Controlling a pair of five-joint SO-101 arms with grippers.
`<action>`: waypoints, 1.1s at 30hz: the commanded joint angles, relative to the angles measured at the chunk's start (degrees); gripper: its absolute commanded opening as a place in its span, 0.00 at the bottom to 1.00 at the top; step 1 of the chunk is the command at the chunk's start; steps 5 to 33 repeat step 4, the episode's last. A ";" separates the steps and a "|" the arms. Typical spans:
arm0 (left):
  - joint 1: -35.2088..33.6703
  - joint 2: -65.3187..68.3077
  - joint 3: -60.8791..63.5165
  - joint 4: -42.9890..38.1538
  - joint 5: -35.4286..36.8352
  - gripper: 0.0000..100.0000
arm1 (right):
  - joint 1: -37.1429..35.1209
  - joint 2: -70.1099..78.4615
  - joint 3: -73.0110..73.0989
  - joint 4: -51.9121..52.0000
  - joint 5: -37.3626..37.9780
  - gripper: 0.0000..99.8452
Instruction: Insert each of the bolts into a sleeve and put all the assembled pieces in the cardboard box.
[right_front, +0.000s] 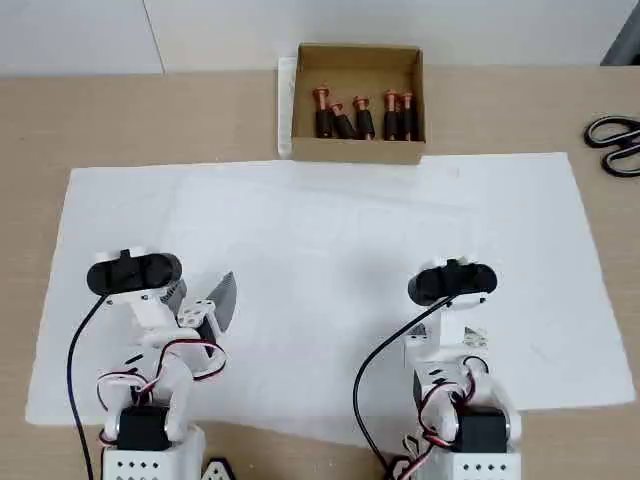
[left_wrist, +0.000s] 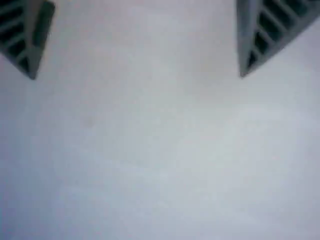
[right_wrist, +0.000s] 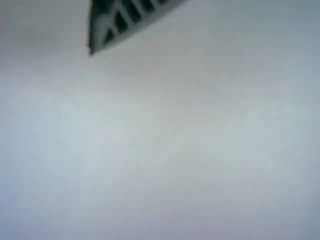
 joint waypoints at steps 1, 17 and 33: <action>-0.35 -0.62 -0.40 0.18 0.44 0.24 | -0.31 -0.48 0.09 -1.01 0.26 0.19; -0.35 -0.62 -0.40 0.18 0.44 0.24 | -0.31 -0.48 0.09 -1.01 0.26 0.19; -0.35 -0.62 -0.40 0.18 0.44 0.24 | -0.31 -0.48 0.09 -1.01 0.26 0.19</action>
